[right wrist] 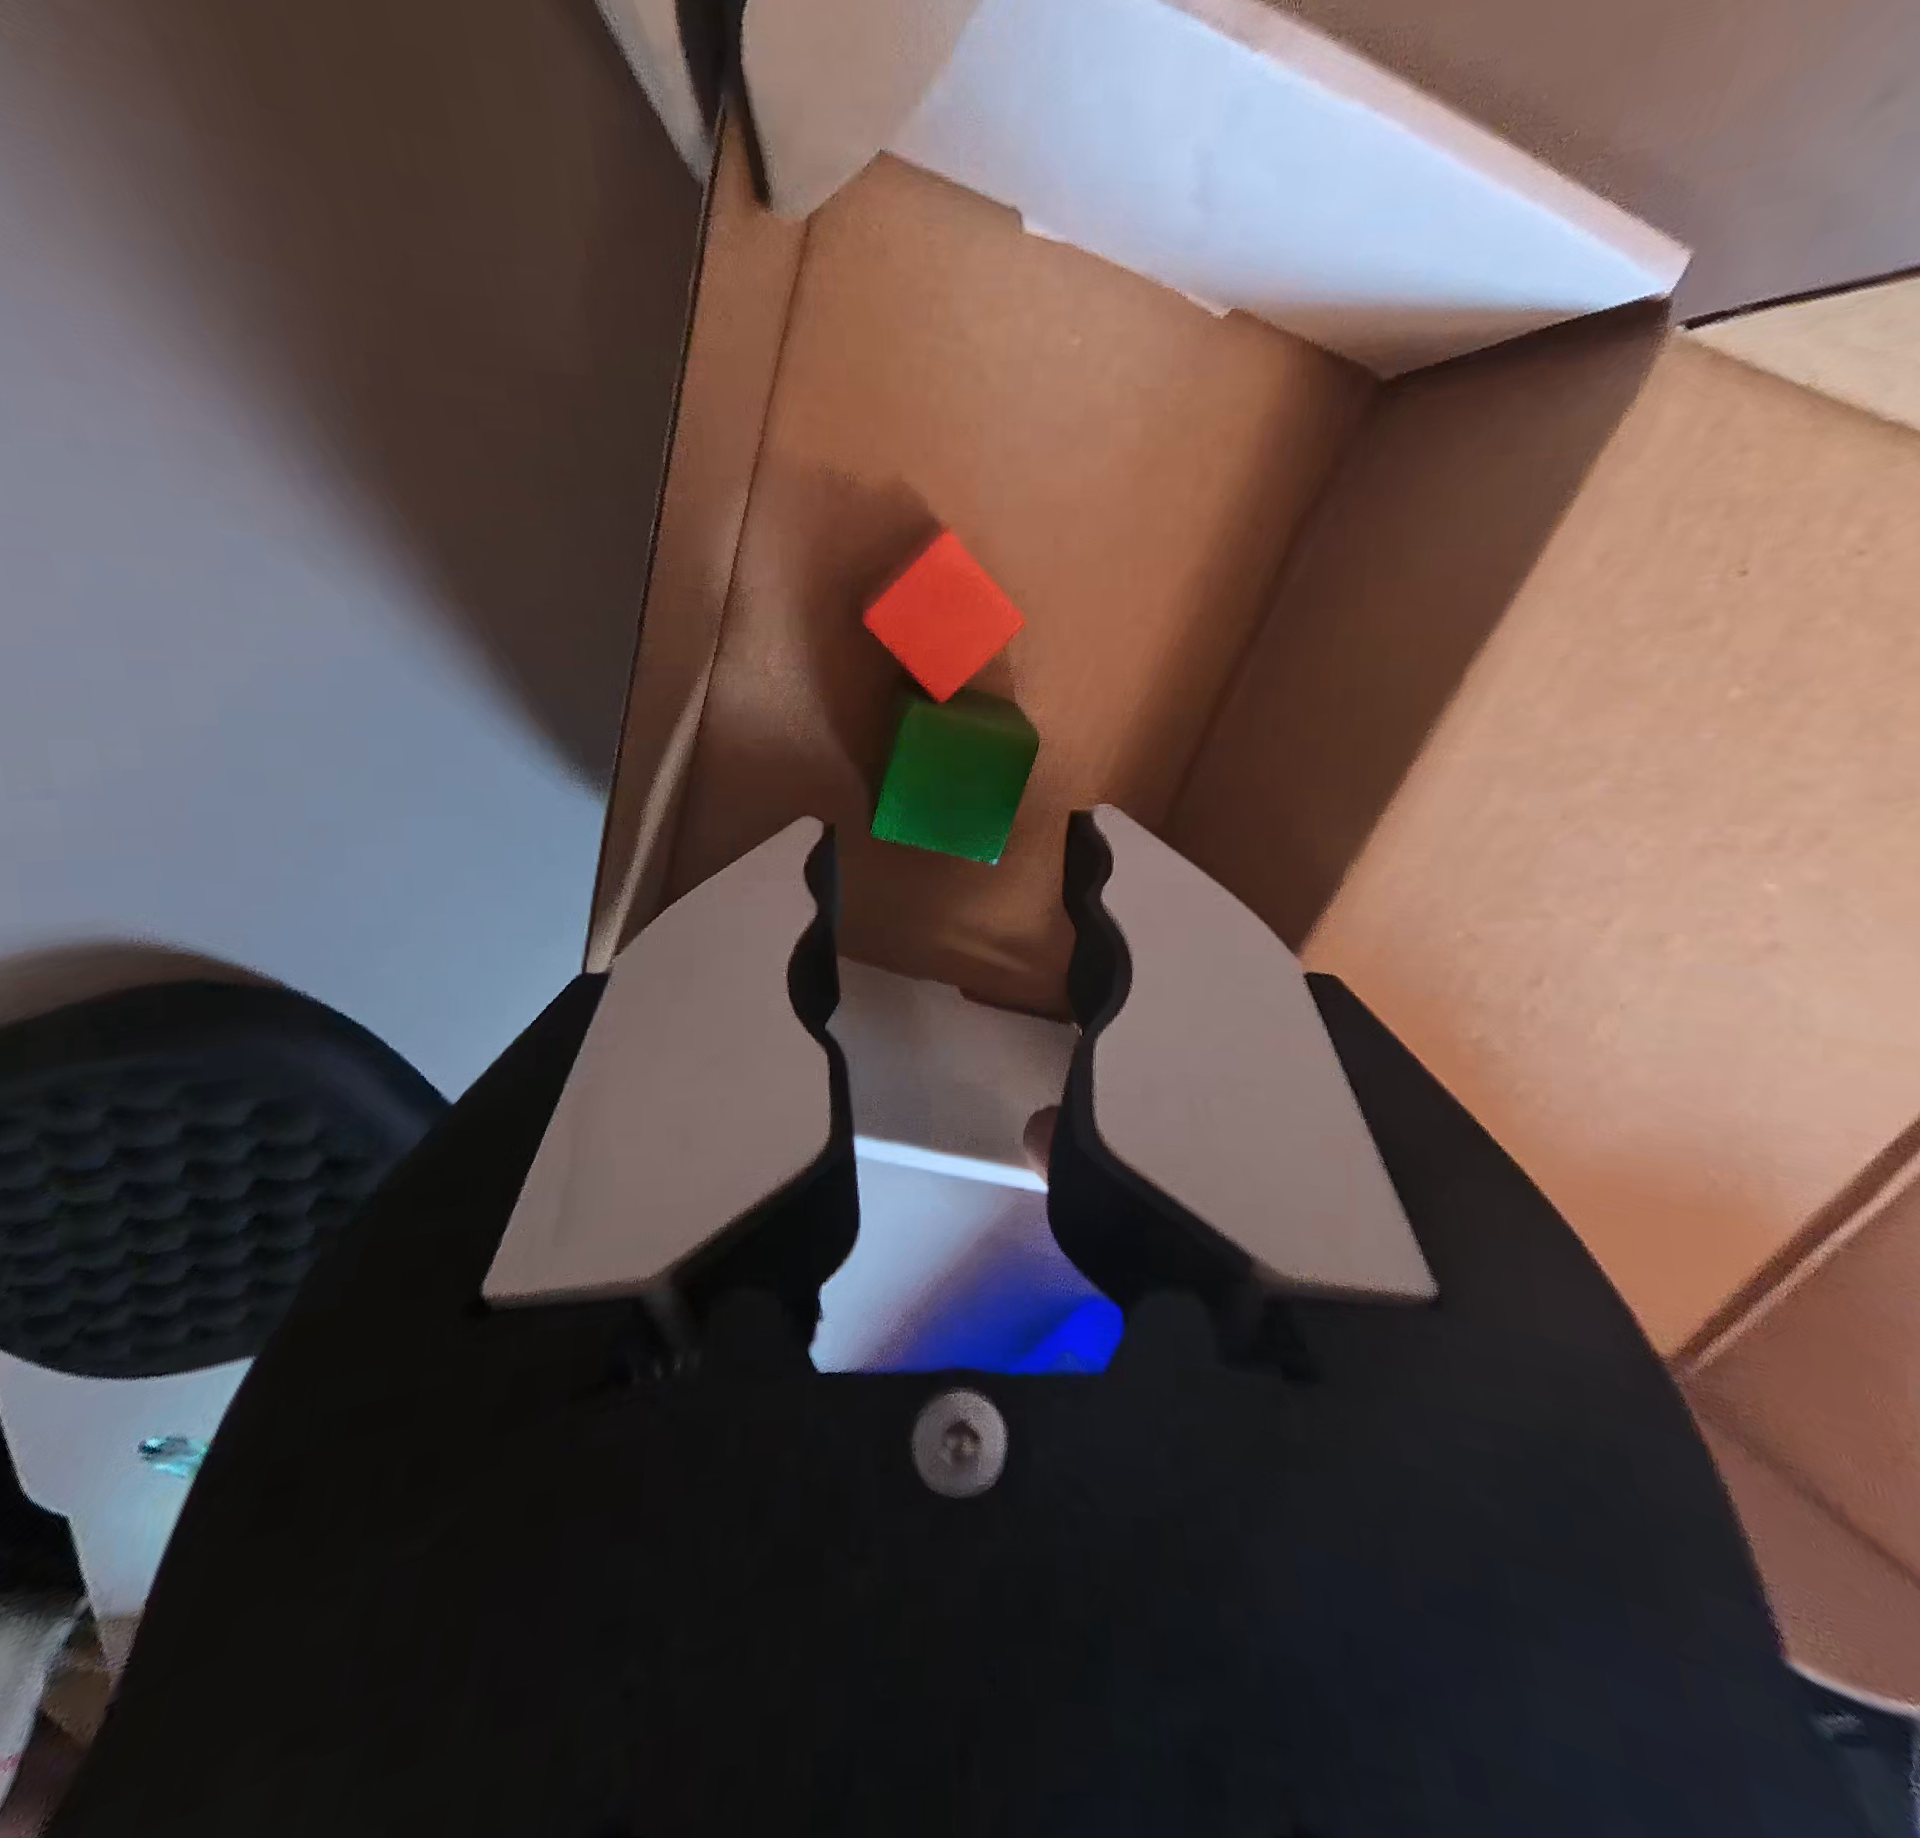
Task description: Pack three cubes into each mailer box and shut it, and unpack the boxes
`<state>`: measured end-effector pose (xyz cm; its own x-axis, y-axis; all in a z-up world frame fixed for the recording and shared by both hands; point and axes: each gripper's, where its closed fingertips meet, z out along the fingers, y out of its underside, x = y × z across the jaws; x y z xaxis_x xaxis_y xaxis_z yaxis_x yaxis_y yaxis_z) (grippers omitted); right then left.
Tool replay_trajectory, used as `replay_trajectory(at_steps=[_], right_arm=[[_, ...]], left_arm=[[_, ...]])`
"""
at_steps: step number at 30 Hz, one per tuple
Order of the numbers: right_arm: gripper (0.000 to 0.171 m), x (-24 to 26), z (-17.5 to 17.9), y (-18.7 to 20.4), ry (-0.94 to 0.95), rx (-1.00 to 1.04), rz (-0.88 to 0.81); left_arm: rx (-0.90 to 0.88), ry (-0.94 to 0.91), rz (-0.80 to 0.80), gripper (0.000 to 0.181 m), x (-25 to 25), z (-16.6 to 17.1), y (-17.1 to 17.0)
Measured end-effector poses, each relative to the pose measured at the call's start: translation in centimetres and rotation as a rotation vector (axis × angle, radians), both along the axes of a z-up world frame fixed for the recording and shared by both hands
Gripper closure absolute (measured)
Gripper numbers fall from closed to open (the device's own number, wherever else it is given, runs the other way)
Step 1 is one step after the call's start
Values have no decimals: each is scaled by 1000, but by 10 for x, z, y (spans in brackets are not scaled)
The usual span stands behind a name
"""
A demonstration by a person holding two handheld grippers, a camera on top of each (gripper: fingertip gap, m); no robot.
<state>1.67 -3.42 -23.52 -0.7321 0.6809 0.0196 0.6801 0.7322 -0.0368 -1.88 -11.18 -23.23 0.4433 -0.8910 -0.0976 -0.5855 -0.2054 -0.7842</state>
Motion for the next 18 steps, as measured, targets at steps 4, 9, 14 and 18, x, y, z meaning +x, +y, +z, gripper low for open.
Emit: replay_trajectory(at_steps=[4, 9, 14, 18], right_arm=[[135, -5, -13, 0, -4, 25, -33], [145, -14, 14, 4, 84, 10, -4], [145, -25, 99, 44, 294, 52, -109], [144, -5, 147, 93, 368, 129, -223]], left_arm=[[4, 6, 3, 180, 0, 0, 0], [14, 20, 6, 179, 0, -1, 0], [25, 34, 9, 179, 1, -1, 0], [40, 60, 15, 179, 1, -3, 1]])
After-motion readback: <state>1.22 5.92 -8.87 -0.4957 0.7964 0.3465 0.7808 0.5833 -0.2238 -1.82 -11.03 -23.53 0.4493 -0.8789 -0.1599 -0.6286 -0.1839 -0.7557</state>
